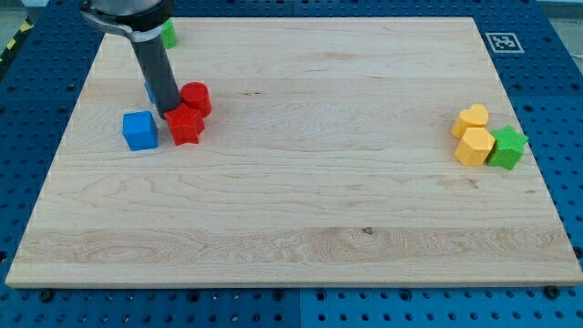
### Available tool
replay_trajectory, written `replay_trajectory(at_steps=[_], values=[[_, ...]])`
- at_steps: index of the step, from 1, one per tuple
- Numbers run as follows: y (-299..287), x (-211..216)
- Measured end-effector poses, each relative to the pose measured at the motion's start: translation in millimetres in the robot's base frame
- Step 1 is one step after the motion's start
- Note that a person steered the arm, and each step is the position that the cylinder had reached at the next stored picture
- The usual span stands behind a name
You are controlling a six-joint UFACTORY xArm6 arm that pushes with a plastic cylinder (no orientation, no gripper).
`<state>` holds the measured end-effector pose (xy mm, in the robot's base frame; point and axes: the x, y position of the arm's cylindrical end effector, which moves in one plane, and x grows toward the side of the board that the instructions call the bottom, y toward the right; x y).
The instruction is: Slide the triangle to the top center
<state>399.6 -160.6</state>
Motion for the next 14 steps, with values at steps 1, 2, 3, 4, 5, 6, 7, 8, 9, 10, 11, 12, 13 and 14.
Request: replay_trajectory(at_steps=[1, 2, 3, 4, 5, 6, 7, 8, 9, 10, 11, 12, 13, 14], values=[[-4, 0], [-44, 1], [-34, -29], [-12, -54], [-10, -63], [25, -57], [43, -43], [77, -36], [90, -49], [86, -47], [68, -43], [68, -43], [53, -43], [34, -54]])
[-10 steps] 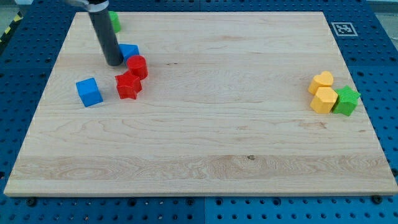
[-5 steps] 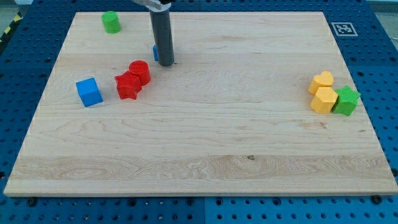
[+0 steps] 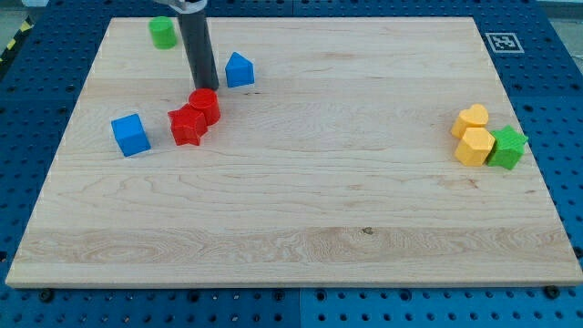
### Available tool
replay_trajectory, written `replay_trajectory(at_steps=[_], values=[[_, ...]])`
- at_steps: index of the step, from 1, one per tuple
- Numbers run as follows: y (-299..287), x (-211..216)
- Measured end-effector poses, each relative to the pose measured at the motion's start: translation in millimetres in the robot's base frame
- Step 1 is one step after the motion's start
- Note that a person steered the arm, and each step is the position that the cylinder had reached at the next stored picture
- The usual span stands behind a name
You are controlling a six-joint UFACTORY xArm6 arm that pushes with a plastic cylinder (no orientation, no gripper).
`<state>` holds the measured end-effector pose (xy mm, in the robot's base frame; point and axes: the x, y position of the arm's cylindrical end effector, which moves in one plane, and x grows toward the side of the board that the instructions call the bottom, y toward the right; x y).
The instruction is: Slide the triangle to the top center
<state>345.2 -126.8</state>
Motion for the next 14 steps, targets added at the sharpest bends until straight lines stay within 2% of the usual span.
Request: replay_trajectory(at_steps=[1, 3, 5, 13, 14], values=[[10, -12], [76, -26], [118, 9], [137, 3], [161, -17]])
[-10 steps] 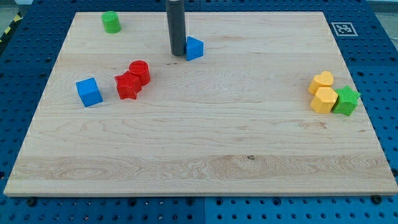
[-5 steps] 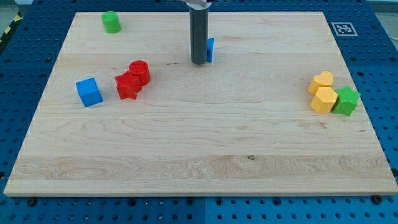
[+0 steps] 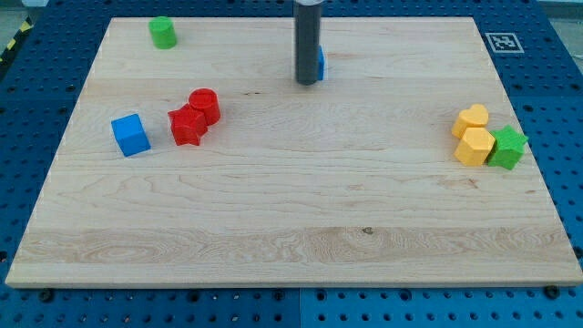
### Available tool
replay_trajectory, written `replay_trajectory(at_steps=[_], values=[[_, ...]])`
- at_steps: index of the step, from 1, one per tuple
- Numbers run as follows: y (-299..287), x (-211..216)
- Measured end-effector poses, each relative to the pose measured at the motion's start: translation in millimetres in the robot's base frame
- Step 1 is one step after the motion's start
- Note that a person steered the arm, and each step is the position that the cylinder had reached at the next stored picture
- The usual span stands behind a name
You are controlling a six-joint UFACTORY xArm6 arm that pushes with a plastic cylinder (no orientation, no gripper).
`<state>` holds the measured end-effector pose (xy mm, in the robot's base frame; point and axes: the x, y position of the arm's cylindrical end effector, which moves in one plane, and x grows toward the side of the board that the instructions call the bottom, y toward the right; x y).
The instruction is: Slide the triangle to the top center
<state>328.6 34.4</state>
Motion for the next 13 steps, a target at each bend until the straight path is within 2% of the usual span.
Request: replay_trajectory(at_steps=[2, 3, 4, 8, 10, 11, 12, 13], values=[[32, -2], [-1, -4], [-4, -41], [-13, -54], [45, -29], [59, -38], [57, -61], [34, -65]])
